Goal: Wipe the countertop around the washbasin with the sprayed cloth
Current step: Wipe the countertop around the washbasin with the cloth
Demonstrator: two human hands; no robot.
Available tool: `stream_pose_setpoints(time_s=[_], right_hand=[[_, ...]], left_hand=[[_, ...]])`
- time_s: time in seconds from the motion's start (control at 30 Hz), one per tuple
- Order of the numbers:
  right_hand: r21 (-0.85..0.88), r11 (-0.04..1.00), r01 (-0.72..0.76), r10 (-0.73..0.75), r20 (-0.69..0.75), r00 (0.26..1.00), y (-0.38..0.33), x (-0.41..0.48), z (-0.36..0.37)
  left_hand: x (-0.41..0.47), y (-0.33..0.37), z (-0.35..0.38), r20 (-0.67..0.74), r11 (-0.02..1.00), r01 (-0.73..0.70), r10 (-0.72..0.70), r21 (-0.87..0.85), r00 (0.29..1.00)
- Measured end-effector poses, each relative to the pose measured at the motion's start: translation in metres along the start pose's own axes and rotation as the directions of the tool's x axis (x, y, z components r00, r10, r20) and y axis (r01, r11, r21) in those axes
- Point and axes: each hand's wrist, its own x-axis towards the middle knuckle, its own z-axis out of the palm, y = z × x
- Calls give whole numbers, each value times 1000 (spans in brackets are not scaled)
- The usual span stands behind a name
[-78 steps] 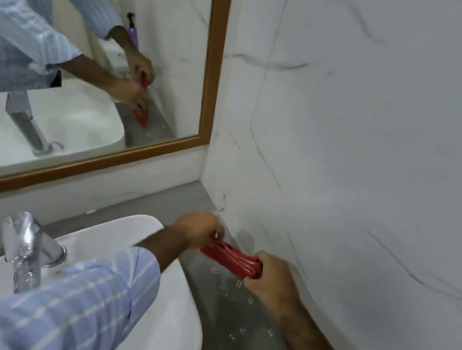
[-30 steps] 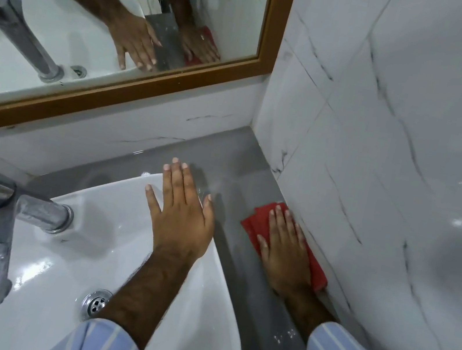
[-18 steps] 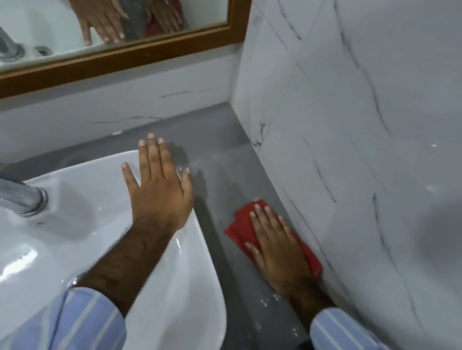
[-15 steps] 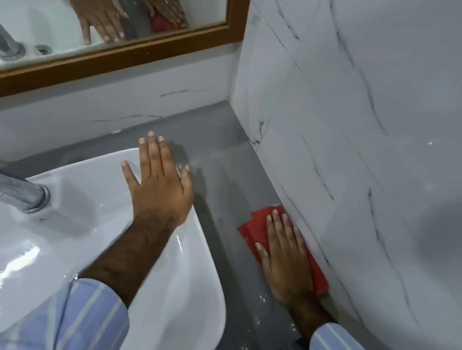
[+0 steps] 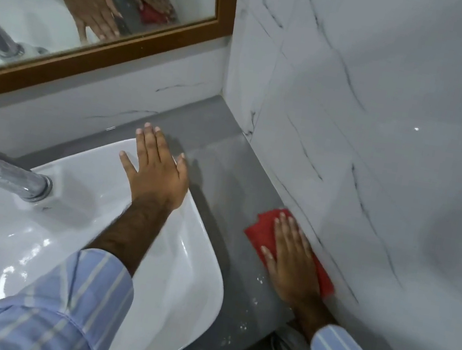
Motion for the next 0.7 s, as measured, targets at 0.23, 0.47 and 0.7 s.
stream_pose_setpoints(time_s=[0.23, 0.47, 0.7], right_hand=[[52, 975, -217, 220, -64, 973, -58, 19, 0], [-11, 979, 203, -203, 6, 979, -38, -20, 8], [19, 950, -313, 313, -78, 946, -22, -50, 3]], left_hand=[[3, -2, 8, -22, 1000, -11, 11, -18, 1000], [9, -8, 20, -97, 998, -35, 31, -44, 995], [12, -10, 26, -125, 996, -44, 35, -71, 992]])
